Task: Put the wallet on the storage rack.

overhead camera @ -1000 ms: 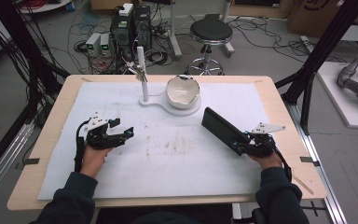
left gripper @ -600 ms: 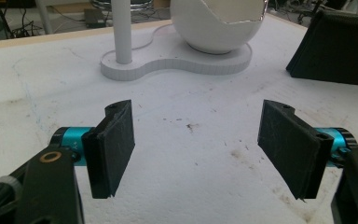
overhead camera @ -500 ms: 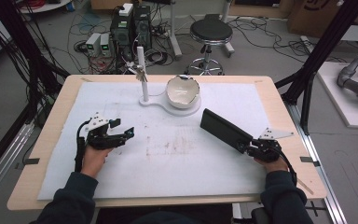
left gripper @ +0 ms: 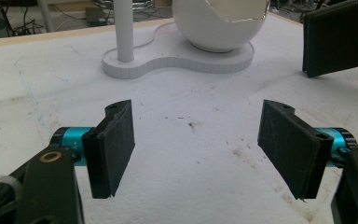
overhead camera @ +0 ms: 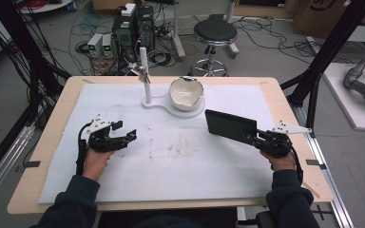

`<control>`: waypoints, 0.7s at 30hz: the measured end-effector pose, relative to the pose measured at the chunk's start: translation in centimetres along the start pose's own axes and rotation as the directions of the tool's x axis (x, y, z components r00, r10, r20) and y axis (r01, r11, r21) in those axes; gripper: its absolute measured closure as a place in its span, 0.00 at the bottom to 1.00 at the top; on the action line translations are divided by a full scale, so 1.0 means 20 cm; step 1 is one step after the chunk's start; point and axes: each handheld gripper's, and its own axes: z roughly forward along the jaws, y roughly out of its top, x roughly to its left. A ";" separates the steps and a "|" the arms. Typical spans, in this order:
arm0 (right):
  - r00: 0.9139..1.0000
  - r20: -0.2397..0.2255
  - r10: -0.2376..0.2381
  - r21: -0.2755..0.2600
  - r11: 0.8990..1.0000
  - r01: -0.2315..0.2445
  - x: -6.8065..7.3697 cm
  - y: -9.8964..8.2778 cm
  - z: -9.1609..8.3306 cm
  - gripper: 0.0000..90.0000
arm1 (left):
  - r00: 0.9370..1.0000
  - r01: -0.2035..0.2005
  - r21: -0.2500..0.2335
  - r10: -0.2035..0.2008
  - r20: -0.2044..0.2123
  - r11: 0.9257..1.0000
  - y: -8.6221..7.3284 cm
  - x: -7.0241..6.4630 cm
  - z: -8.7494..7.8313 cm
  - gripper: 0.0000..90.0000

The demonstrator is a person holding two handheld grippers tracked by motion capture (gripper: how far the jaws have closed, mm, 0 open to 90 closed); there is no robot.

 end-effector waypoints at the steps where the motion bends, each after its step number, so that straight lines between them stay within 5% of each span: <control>1: 1.000 0.002 0.003 -0.028 1.000 -0.003 0.01 0.04 0.00 0.84 | 1.000 0.000 0.000 0.000 0.000 1.000 0.00 0.00 0.00 0.30; 9: 1.000 0.014 0.000 -0.049 0.999 0.001 0.04 0.20 0.00 0.85 | 1.000 0.000 0.000 0.000 -0.002 1.000 0.00 0.00 0.00 0.30; 16: 0.999 0.035 -0.003 0.008 1.000 0.003 0.07 0.37 0.04 0.85 | 1.000 0.001 -0.003 -0.001 -0.004 1.000 0.00 0.00 0.00 0.31; 21: 0.997 0.024 -0.072 0.033 0.997 0.072 0.12 0.51 0.12 0.85 | 1.000 -0.003 -0.005 0.003 -0.002 1.000 0.00 0.00 0.00 0.31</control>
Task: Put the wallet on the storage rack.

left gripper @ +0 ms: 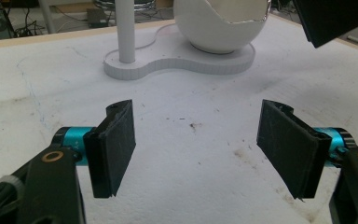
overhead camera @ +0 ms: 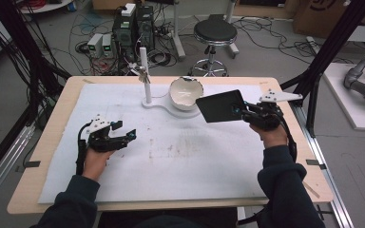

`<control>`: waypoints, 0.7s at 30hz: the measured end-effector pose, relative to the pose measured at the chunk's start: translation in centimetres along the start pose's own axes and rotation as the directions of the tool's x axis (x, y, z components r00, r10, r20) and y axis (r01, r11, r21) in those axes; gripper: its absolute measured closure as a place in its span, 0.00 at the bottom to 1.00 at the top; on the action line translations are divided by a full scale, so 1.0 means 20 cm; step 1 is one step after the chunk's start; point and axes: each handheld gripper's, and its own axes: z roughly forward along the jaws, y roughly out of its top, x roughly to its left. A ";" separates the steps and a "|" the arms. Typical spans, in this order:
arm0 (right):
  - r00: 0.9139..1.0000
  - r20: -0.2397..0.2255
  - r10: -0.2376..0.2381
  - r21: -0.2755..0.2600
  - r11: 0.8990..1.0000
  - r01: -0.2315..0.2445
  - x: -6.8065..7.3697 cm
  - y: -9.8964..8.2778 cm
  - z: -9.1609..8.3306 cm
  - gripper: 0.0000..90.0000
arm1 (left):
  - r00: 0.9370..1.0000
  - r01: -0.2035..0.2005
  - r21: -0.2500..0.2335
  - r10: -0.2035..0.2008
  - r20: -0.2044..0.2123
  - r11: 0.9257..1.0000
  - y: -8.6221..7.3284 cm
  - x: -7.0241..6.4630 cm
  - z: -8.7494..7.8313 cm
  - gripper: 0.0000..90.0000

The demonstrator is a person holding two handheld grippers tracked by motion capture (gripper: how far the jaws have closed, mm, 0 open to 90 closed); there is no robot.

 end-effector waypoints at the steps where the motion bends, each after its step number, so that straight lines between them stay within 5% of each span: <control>1: 1.000 -0.006 -0.015 0.004 1.000 0.015 0.01 0.03 0.02 0.85 | 1.000 0.000 -0.002 0.000 0.000 1.000 0.00 0.00 0.00 0.31; 10: 0.992 -0.019 -0.122 0.021 0.992 0.122 0.01 0.35 0.20 0.85 | 1.000 0.001 -0.015 -0.001 -0.002 1.000 0.01 0.01 -0.02 0.31; 21: 0.976 0.000 -0.217 0.074 0.973 0.217 -0.03 0.50 0.37 0.85 | 1.000 0.019 -0.025 -0.019 -0.012 1.000 0.01 0.03 -0.04 0.31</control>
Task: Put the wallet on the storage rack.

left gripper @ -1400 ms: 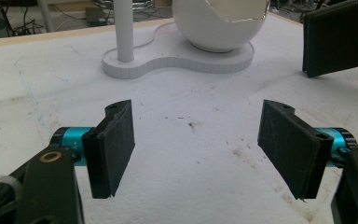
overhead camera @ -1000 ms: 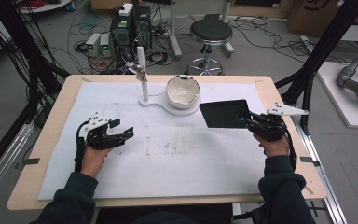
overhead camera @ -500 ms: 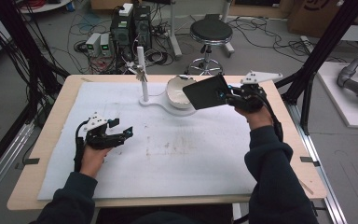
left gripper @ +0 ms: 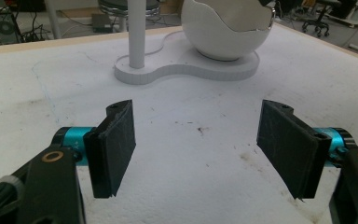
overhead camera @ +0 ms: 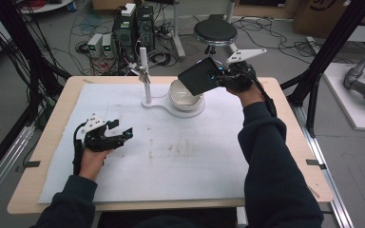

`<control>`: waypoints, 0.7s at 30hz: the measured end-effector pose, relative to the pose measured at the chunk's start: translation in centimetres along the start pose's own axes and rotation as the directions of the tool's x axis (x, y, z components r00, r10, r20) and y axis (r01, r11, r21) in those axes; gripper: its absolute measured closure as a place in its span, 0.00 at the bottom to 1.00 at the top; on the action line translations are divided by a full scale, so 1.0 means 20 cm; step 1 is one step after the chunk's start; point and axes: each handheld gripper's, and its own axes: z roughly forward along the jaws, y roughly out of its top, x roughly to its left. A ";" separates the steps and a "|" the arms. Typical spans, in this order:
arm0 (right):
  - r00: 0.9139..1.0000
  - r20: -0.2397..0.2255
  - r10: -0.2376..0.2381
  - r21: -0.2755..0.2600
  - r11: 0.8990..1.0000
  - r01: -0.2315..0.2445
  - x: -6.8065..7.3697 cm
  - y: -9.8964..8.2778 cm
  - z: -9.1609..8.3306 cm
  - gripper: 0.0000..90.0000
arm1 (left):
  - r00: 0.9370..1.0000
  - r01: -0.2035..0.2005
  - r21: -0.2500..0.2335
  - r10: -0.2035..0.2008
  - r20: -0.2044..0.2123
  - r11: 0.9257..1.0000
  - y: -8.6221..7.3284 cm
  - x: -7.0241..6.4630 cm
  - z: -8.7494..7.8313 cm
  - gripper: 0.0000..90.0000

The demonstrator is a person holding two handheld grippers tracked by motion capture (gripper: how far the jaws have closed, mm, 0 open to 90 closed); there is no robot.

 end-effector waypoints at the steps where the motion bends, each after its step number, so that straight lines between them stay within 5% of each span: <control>1: 1.000 0.002 -0.011 0.014 1.000 0.011 0.00 0.01 0.02 0.85 | 1.000 -0.001 0.001 0.001 0.000 1.000 0.00 0.00 0.00 0.31; 9: 0.993 0.013 -0.118 0.106 0.988 0.116 0.02 0.01 0.18 0.85 | 1.000 0.006 -0.004 -0.006 -0.001 1.000 0.00 0.01 0.00 0.31; 19: 0.985 0.010 -0.174 0.204 0.964 0.168 0.05 -0.03 0.39 0.84 | 1.000 0.011 -0.007 -0.011 -0.003 1.000 0.00 0.02 -0.01 0.31; 21: 0.986 0.014 -0.166 0.187 0.969 0.161 0.06 -0.03 0.41 0.84 | 1.000 0.011 -0.007 -0.011 -0.002 1.000 0.00 0.02 -0.01 0.31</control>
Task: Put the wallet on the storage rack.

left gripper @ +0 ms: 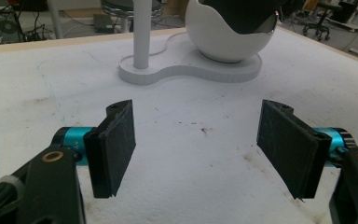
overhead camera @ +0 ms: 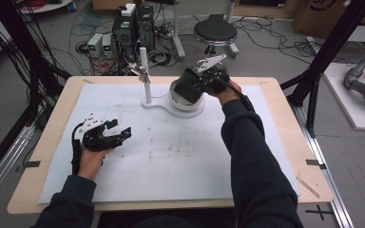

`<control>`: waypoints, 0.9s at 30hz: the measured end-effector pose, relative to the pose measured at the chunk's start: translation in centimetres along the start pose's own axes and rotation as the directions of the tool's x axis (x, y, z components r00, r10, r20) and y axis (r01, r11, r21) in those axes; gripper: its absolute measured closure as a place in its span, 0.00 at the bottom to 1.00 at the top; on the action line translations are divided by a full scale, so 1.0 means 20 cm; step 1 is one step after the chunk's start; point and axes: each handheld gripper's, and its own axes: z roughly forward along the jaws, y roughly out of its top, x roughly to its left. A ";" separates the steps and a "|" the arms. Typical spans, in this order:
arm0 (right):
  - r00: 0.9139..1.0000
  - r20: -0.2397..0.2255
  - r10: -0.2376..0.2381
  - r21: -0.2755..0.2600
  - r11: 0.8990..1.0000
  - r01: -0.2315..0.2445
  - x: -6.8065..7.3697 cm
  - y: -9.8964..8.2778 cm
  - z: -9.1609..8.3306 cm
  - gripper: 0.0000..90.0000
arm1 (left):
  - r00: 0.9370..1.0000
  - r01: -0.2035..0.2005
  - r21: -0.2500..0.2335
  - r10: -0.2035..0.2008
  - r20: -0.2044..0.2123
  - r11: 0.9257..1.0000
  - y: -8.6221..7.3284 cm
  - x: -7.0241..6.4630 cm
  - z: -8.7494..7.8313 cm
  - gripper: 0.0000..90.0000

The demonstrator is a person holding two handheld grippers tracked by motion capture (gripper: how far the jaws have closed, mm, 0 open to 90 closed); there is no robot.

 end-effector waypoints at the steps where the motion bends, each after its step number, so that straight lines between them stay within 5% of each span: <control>1: 1.000 0.001 0.004 -0.005 1.000 -0.004 0.01 0.01 0.01 0.84 | 1.000 0.001 -0.001 -0.001 0.001 1.000 0.00 0.00 0.00 0.31; 8: 0.995 -0.098 0.015 -0.026 0.999 -0.018 0.07 0.03 0.06 0.78 | 1.000 0.003 -0.003 -0.003 -0.006 1.000 0.00 0.01 -0.01 0.31; 14: 0.975 -0.213 0.066 0.027 0.998 -0.062 0.12 0.01 0.08 0.60 | 1.000 0.003 -0.005 -0.003 -0.007 1.000 0.00 0.01 -0.01 0.31; 20: 0.971 -0.232 0.063 0.087 0.995 -0.044 0.20 0.01 0.11 0.51 | 1.000 0.003 -0.005 -0.003 -0.006 1.000 0.00 0.00 -0.01 0.31; 23: 0.976 -0.214 0.034 0.047 0.999 -0.025 0.23 -0.02 0.12 0.48 | 1.000 0.001 -0.006 -0.001 -0.005 1.000 0.00 0.00 -0.01 0.31; 25: 0.969 -0.237 0.068 0.025 0.998 -0.064 0.22 -0.04 0.12 0.43 | 1.000 0.001 -0.006 -0.001 -0.003 1.000 0.00 0.00 -0.01 0.31; 27: 0.946 -0.296 0.131 -0.006 0.990 -0.138 0.21 -0.08 0.12 0.39 | 1.000 0.001 -0.006 -0.001 -0.003 1.000 0.00 0.00 -0.01 0.31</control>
